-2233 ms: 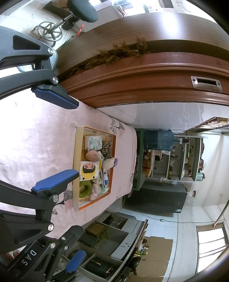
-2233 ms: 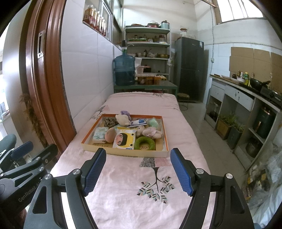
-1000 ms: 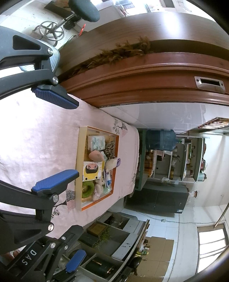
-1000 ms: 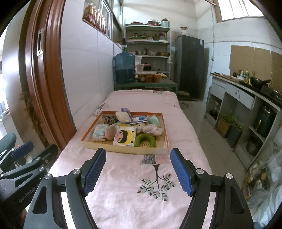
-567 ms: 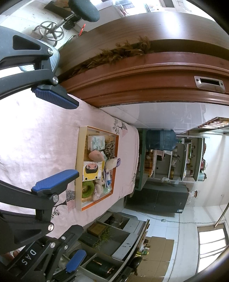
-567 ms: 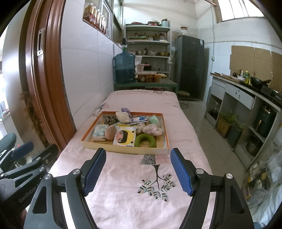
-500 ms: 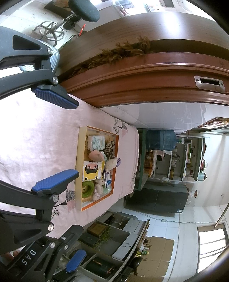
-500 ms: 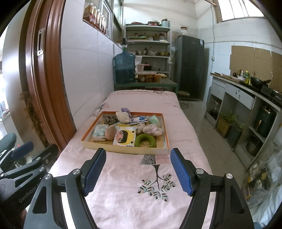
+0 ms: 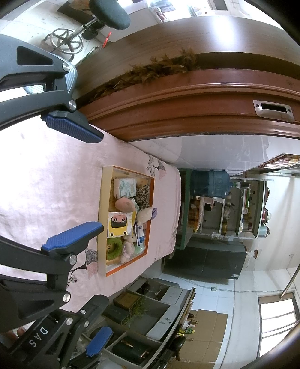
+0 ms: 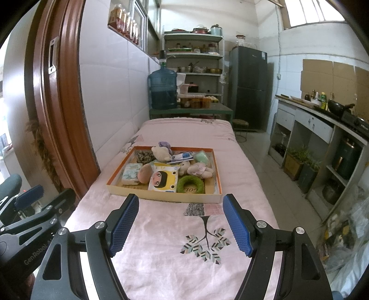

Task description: Organize soft objects

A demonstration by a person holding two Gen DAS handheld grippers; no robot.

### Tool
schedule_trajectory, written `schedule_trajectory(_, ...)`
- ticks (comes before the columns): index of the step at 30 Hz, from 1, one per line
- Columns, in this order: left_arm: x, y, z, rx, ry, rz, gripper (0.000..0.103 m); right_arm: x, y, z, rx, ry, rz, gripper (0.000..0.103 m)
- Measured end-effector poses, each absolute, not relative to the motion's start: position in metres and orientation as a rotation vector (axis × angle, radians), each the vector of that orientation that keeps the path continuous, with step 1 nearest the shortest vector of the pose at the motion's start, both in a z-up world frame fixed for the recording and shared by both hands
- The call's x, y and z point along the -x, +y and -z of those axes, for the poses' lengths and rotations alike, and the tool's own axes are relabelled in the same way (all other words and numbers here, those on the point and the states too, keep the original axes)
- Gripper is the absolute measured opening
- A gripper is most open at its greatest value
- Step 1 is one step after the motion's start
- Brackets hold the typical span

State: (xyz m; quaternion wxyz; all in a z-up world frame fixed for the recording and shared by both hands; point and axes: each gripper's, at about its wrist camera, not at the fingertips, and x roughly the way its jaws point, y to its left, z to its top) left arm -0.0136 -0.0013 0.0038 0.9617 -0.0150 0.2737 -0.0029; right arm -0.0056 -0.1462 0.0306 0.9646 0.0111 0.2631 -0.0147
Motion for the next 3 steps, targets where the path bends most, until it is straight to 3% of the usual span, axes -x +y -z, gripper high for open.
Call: schedule_trajectory(3,0.0167,-0.0013,0.0017,0.026,0.55,0.003,0.071,0.0057,-0.1463,-0.0307,-0.022,0.532,0.03,0.077)
